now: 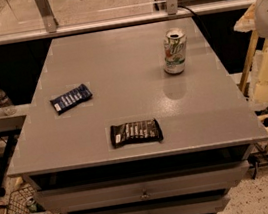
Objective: Move 7up can near rxbar chocolate
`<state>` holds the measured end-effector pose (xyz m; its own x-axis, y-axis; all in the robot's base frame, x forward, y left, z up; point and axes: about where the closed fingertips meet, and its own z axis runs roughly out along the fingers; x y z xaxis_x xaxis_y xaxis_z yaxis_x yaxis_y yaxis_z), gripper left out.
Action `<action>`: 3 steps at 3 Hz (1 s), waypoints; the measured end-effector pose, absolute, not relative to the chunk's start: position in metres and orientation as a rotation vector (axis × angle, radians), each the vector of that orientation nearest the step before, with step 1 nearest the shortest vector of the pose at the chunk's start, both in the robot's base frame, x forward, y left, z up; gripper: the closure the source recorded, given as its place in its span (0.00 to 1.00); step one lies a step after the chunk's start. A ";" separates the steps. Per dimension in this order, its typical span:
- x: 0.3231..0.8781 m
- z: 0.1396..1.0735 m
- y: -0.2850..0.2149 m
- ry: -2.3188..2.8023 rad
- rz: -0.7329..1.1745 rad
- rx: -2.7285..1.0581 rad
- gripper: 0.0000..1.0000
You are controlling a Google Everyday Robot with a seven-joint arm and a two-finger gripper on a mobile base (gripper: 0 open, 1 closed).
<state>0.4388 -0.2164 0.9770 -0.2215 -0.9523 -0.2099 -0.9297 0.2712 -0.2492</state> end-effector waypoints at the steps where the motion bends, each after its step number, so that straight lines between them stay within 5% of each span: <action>1: 0.439 0.977 -0.216 2.229 -0.100 -1.720 0.00; 3: 0.502 0.952 -0.220 2.226 -0.029 -1.447 0.00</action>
Offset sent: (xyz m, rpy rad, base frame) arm 0.0822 -0.0109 -0.0210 0.2012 -0.1324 -0.1823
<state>0.5020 -0.2196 0.9517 -0.3243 -0.8658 -0.3810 -0.8555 0.4403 -0.2724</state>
